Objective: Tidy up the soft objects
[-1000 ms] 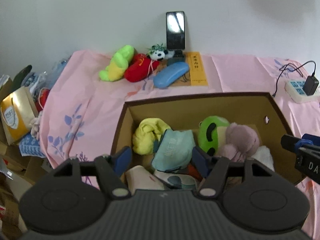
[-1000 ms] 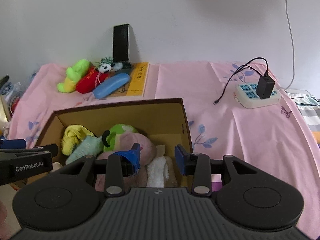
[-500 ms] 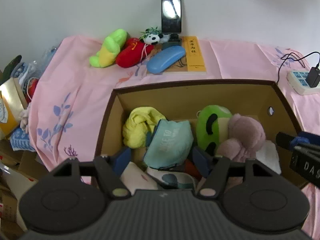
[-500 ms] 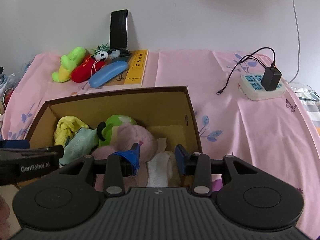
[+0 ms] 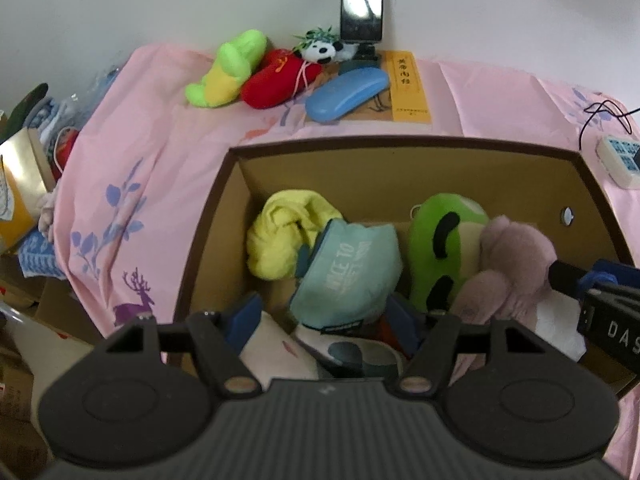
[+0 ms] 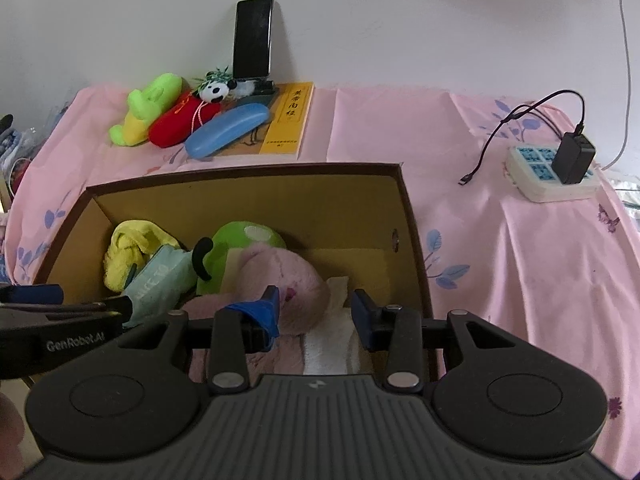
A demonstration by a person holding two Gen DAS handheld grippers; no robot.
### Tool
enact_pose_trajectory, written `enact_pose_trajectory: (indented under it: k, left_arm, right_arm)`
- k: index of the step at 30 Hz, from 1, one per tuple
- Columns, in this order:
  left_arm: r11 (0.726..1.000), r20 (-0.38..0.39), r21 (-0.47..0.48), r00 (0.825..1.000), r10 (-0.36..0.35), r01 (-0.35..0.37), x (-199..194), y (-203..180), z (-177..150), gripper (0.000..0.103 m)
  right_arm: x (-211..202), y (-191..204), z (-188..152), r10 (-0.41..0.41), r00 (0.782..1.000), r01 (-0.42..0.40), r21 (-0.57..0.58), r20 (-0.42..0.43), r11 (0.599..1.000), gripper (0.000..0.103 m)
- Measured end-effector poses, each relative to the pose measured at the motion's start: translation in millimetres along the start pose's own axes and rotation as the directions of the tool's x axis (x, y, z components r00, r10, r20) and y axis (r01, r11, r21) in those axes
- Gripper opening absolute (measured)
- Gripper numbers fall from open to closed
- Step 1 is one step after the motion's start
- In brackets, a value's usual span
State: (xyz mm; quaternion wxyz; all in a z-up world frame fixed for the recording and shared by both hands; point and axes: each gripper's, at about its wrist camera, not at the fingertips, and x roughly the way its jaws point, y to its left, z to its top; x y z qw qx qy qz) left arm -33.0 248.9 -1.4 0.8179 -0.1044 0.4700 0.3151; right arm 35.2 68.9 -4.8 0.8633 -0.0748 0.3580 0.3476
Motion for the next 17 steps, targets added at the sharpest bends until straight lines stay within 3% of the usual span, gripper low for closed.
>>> enact_pose_trajectory:
  k: [7,17]
  left_arm:
    - [0.999,-0.010,-0.016,0.999,-0.045,0.045,1.7,2.2,-3.1,0.068]
    - [1.000,0.017,-0.010,1.000,-0.019,0.020,-0.3,1.2,-3.8,0.068]
  right_arm:
    - [-0.1,1.1,-2.2,0.014,1.000,-0.014,0.008,-0.006,1.000,0.023]
    - [-4.8,-1.3,-4.4,0.015,1.000,-0.016,0.029,0.016,0.999,0.023]
